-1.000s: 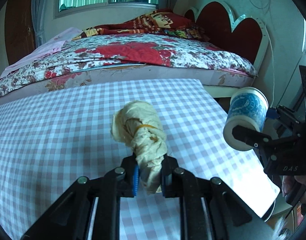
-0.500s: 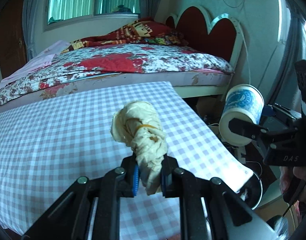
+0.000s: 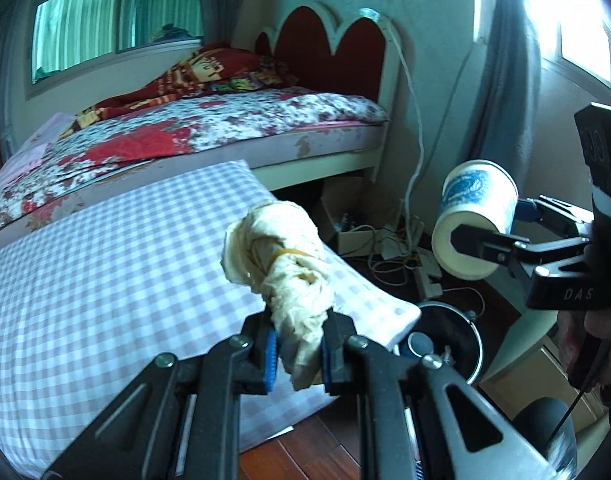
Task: Collect trash
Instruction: 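Lift the beige cloth and blue-white cup and carry them over the bin, then open both tools over the black bin to drop cloth and cup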
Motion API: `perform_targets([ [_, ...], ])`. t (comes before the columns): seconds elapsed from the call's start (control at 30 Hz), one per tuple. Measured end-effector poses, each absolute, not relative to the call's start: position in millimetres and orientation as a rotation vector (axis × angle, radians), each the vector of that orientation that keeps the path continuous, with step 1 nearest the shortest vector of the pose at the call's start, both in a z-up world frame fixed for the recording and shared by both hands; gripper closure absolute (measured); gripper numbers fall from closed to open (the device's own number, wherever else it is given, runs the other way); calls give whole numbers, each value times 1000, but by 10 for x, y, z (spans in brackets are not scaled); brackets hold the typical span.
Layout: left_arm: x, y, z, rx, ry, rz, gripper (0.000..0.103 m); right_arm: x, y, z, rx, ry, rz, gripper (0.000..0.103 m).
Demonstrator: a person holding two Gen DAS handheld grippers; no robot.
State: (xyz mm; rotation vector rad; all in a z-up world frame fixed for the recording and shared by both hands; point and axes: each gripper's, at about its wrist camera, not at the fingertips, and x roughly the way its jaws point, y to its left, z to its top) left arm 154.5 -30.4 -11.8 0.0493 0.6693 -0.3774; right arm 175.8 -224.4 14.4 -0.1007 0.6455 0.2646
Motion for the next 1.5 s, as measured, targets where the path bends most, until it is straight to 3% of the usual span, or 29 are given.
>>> perform_targets([
  [0.77, 1365, -1923, -763, 171, 819, -694, 86, 1029, -3889, -594, 14, 806, -5, 13],
  [1.5, 1683, -2656, -1668, 249, 1020, -770, 86, 1302, -4278, -1718, -63, 1012, 105, 13],
])
